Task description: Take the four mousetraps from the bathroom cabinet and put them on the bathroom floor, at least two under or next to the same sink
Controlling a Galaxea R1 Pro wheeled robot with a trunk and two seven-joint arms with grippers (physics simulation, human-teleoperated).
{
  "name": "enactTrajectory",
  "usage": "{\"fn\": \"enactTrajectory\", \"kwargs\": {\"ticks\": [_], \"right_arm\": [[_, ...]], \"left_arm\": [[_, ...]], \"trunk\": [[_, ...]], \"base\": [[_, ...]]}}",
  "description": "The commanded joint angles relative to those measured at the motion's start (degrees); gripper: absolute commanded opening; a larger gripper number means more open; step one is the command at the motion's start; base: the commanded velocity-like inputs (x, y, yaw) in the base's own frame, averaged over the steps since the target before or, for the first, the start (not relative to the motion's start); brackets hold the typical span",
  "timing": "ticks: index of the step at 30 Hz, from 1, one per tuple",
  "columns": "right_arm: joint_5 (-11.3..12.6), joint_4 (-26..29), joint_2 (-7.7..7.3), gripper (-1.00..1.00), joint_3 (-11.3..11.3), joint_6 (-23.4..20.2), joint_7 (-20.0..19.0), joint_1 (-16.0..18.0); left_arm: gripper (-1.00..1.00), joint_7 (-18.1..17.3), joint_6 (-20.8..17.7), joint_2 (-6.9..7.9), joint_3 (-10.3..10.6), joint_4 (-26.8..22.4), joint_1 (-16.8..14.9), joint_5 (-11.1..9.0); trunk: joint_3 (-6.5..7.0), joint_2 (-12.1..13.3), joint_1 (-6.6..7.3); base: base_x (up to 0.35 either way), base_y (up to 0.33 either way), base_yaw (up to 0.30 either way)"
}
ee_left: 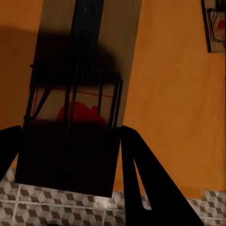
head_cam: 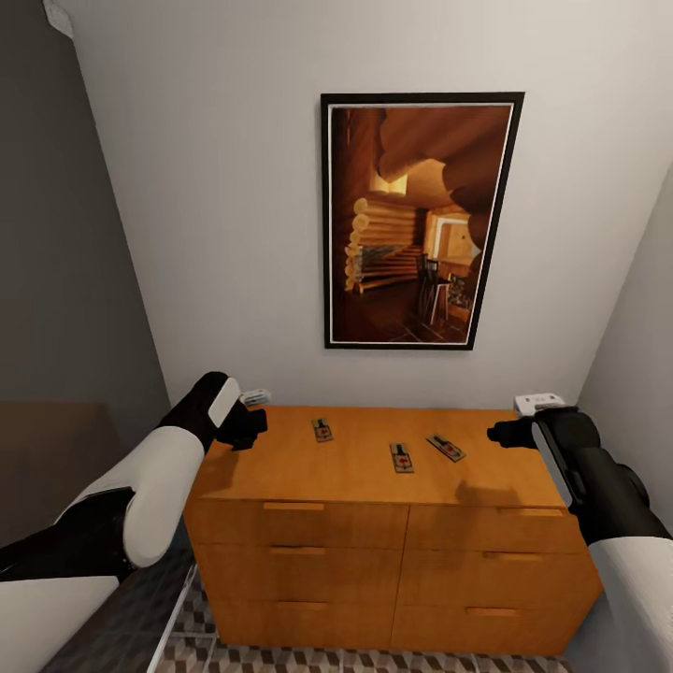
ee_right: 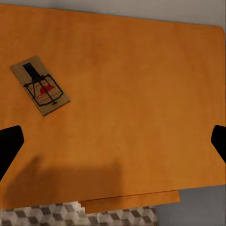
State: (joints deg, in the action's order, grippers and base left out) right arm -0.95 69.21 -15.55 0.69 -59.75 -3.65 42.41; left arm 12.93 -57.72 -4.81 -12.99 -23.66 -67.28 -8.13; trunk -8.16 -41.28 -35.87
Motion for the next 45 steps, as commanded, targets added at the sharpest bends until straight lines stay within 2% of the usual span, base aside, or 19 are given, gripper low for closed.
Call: {"fn": "enactTrajectory", "kwargs": {"ticks": [1, 9, 15, 19, 30, 38, 45], "right_arm": [[-0.2, -0.2, -0.08, 1.0, 0.3, -0.2, -1.2, 0.1], [-0.3, -0.9, -0.15, 1.0, 3.5, -0.2, -7.7, 0.0], [-0.2, -1.0, -0.14, 1.0, 7.9, -0.2, -9.4, 0.0], [-0.2, -1.0, -0.11, 1.0, 9.3, -0.2, -9.8, 0.0], [-0.1, -1.5, -0.01, 1.0, 10.2, -0.2, -10.7, 0.0], [-0.1, -1.6, -0.01, 1.0, 10.3, -0.2, -12.1, 0.0], [-0.1, -1.8, 0.0, 1.0, 10.3, -0.2, -12.9, 0.0]], "left_arm": [[-1.0, 0.4, -0.2, -0.16, -0.2, -0.1, 0.0, -0.4], [-1.0, -0.3, -0.2, -1.13, -0.2, -0.1, 0.0, -0.4], [-1.0, -0.9, -0.3, -1.65, -0.2, -0.2, 0.0, -0.5], [-1.0, -2.1, -0.3, -2.01, -0.2, -0.2, 0.0, -0.5], [-1.0, -7.8, -0.3, -2.33, -0.2, -0.2, 0.0, -0.5], [-1.0, -8.9, -0.3, -2.39, -0.2, -0.1, 0.0, -0.4], [-1.0, -9.0, -0.3, -2.44, -0.1, -0.1, 0.0, -0.4]], "trunk": [[-0.1, -0.1, -0.02], [-0.1, -0.1, -0.02], [-0.1, -0.1, -0.02], [-0.1, -0.1, -0.02], [-0.1, -0.1, -0.02], [-0.1, -0.1, -0.02], [-0.1, -0.1, -0.02]], "base": [[0.0, 0.0, 0.0], [0.0, 0.0, 0.0], [0.0, 0.0, 0.0], [0.0, 0.0, 0.0], [0.0, 0.0, 0.0], [0.0, -0.012, 0.0], [0.036, -0.174, 0.0]]}}
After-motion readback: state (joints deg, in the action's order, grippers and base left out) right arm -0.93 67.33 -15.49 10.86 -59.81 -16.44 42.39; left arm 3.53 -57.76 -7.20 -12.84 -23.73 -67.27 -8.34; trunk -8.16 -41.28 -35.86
